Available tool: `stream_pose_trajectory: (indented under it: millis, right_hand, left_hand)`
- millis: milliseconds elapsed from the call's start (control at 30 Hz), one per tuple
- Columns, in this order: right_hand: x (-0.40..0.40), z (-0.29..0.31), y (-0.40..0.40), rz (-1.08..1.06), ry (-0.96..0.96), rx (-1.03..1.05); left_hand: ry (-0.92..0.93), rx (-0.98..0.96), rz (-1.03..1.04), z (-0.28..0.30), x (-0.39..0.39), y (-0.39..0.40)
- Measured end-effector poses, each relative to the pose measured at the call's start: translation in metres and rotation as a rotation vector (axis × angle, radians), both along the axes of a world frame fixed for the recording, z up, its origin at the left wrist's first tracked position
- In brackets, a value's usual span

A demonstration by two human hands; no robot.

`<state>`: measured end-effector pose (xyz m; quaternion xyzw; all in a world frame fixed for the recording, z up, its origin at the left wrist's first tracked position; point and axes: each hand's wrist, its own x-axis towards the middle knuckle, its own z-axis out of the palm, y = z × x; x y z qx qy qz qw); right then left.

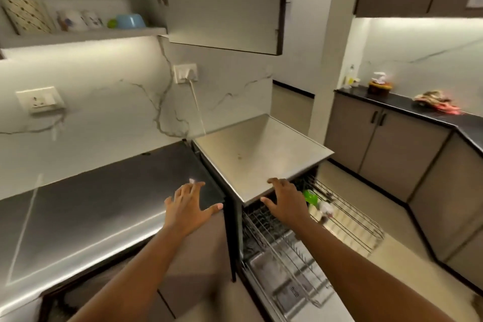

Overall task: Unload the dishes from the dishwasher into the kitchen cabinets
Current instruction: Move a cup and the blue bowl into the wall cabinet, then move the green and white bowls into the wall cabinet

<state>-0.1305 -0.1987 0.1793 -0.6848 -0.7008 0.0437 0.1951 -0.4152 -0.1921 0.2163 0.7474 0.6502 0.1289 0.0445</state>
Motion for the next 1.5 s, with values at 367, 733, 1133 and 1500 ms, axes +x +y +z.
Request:
stream_pose_trajectory:
  millis: [367, 733, 1133, 1500]
  right_hand:
    - [0.183, -0.043, -0.105, -0.268, 0.026, -0.113]
    - [0.356, -0.076, -0.196, -0.443, 0.093, -0.306]
    - [0.363, -0.098, -0.131, -0.368, 0.146, -0.372]
    - [0.359, -0.159, -0.052, -0.448, 0.325, -0.476]
  left_hand:
    - [0.033, -0.233, -0.154, -0.059, 0.17, -0.044]
    - [0.023, -0.356, -0.214, -0.084, 0.355, -0.072]
    - [0.023, -0.424, -0.195, -0.094, 0.379, -0.015]
    - [-0.088, -0.695, -0.232, -0.167, 0.403, 0.094]
